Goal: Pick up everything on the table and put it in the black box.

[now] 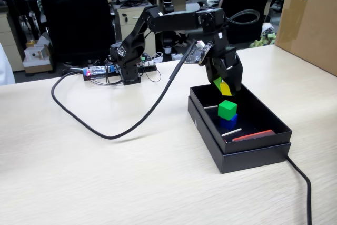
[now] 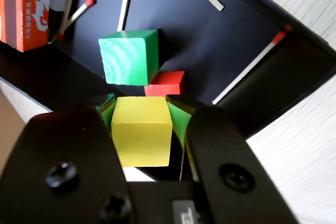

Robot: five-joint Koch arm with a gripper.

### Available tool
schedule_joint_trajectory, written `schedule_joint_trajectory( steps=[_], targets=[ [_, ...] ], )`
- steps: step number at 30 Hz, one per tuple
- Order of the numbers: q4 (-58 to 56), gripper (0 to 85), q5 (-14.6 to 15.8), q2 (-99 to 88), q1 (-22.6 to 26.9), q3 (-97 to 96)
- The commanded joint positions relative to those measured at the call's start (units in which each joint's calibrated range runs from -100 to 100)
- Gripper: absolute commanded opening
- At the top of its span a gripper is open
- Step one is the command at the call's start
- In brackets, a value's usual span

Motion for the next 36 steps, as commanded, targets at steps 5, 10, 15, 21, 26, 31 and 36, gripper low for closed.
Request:
schedule_joint_trajectory(
  steps=[5,10,15,21,26,31,36],
  targets=[
    [0.25,14.0,-0.05,2.45,0.78,2.80],
    [0.25,16.9,-0.05,6.23,0.54,2.98],
    [0.25,30.6,-0.15,7.27,0.39,1.17],
    [0.25,47.7,-0.29,-3.18,0.49,-3.18],
    [0.25,47.9,-0.59,-28.53,-0.24,-11.61],
    [0.33,48.4,-2.25,-48.27,-5.08,-17.69],
    [9.06,48.1,-4.49,-65.14,-11.58,-35.28]
  ],
)
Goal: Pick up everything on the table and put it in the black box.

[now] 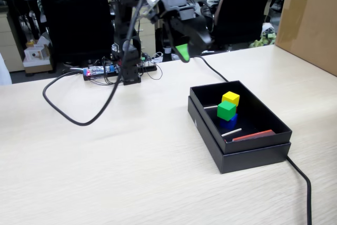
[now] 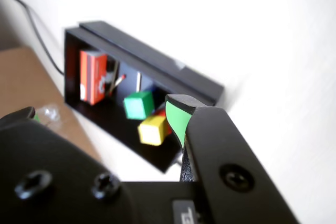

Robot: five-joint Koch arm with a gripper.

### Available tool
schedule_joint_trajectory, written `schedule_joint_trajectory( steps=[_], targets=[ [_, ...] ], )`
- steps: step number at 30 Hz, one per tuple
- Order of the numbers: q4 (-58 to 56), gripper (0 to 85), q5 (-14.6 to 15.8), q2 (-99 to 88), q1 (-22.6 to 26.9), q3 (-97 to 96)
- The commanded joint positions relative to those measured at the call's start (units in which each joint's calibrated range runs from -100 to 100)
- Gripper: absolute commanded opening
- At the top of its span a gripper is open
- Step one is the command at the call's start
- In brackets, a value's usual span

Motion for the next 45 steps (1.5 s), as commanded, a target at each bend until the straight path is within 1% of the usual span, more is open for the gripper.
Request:
schedule_joint_trajectory(
  steps=[1,4,8,11,13,19,29,33,35,39,45],
  targets=[
    [9.81,48.1,-1.56,-12.76,-3.42,-8.69],
    [16.20,48.8,-1.71,-22.17,-5.23,-23.55],
    [28.55,48.9,-1.76,-34.68,-6.40,-44.32],
    [31.14,49.3,-1.51,-41.22,-6.59,-53.56],
    [32.10,49.7,-1.27,-44.43,-6.64,-57.55],
    [39.70,50.5,-1.22,-51.89,-7.33,-69.43],
    [60.60,51.7,-2.59,-58.31,-8.16,-94.00],
    [63.89,51.7,-2.64,-58.77,-8.35,-98.71],
    [69.42,51.7,-3.52,-58.77,-8.60,-103.06],
    [76.50,51.6,-4.84,-59.00,-9.13,-109.50],
    [77.28,51.6,-5.03,-59.00,-9.23,-113.76]
  ],
)
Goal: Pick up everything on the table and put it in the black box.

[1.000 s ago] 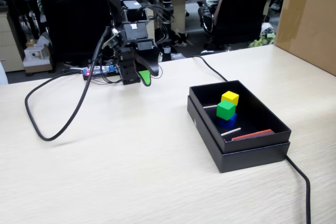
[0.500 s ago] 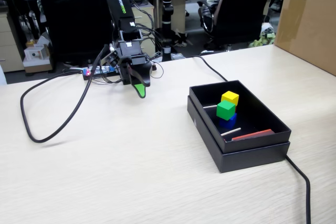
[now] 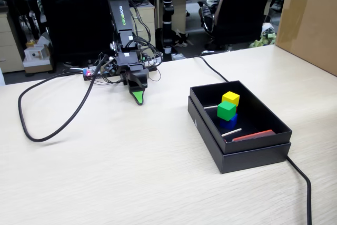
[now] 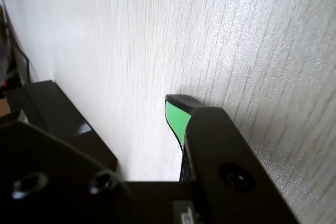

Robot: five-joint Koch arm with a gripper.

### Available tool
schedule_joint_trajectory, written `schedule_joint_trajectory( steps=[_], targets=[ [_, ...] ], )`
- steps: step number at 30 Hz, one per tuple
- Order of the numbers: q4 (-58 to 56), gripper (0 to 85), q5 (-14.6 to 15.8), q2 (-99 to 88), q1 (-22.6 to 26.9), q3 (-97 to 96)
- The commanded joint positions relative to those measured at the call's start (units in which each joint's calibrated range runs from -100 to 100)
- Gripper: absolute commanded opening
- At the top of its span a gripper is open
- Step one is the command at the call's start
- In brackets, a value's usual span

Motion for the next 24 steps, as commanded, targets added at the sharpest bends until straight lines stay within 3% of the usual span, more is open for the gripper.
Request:
schedule_joint_trajectory(
  steps=[1,24],
  targets=[
    [1.09,51.5,-0.34,-0.10,-0.10,-1.12],
    [-4.18,50.1,-0.59,0.13,-0.34,-1.66]
  ],
)
